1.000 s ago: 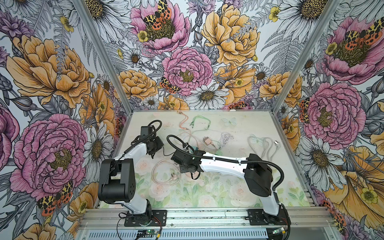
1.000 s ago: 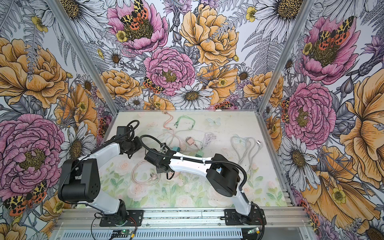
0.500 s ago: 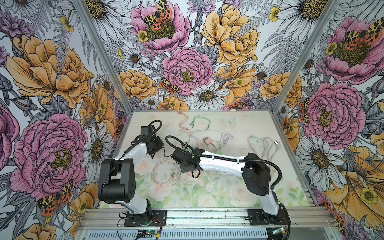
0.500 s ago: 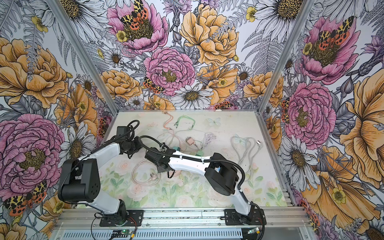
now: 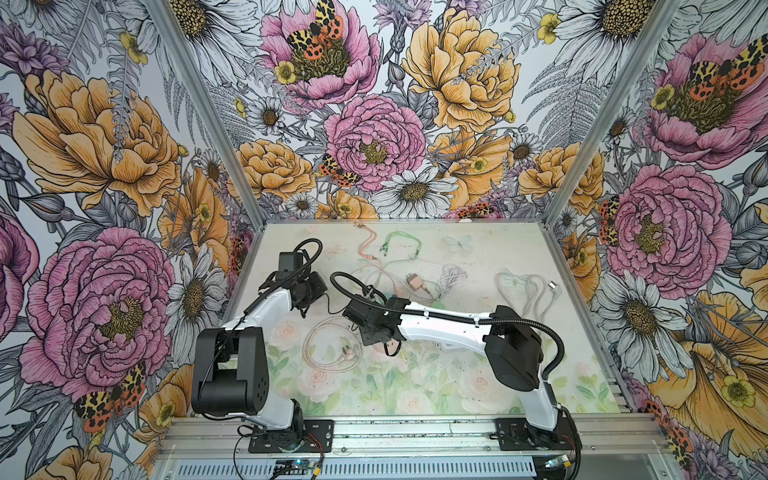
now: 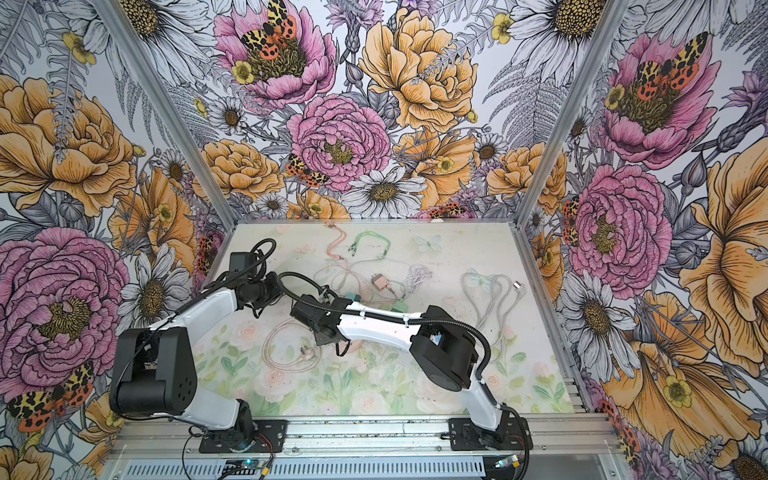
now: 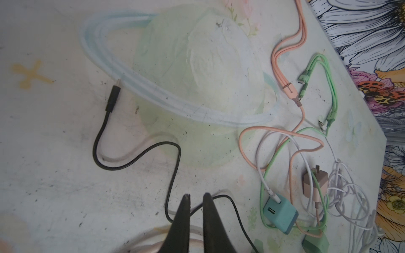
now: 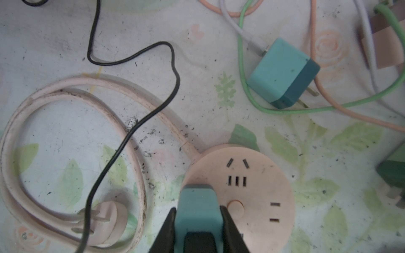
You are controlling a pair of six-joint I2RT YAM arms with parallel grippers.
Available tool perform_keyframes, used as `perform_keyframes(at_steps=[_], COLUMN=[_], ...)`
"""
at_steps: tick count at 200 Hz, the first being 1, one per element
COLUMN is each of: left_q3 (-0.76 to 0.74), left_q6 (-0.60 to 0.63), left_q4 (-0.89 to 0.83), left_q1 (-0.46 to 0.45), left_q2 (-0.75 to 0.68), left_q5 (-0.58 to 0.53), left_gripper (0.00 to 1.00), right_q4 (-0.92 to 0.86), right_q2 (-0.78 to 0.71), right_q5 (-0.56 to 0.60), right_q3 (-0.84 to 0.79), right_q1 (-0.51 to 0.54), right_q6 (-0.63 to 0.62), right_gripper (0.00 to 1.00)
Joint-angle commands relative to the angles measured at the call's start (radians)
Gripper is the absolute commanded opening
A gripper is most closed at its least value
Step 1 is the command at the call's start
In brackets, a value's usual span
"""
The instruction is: Insert the plug
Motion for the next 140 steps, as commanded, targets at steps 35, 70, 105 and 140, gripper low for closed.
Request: perform_keyframes(at_steps=[35, 70, 105, 140], left_q3=[-0.043, -0.043, -0.032, -0.023], left_q6=[-0.023, -0.031, -0.035, -0.043], left_q4=[-0.019, -0.028, -0.047, -0.061], left_q1=[0.01, 0.009, 0.01, 0.008], left_q2=[-0.075, -0.076, -0.066, -0.075], left_q5=[0.008, 0.018, 0.032, 0.034], left_gripper=[0.15, 0.15, 0.15, 0.15], right_q4=[-0.062, -0.008, 0.07, 0.065], right_q2=[0.093, 0.031, -0.039, -0.042], right_q5=[-0.102, -0.111, -0.14, -0.191], right_q3=[-0.051, -0.125, -0.2, -0.222], right_q1=[0.017, 0.03, 0.029, 0.013], right_q6=[-0.069, -0.058, -0.048, -0.072], right_gripper=[0.0, 0.0, 0.0, 0.0])
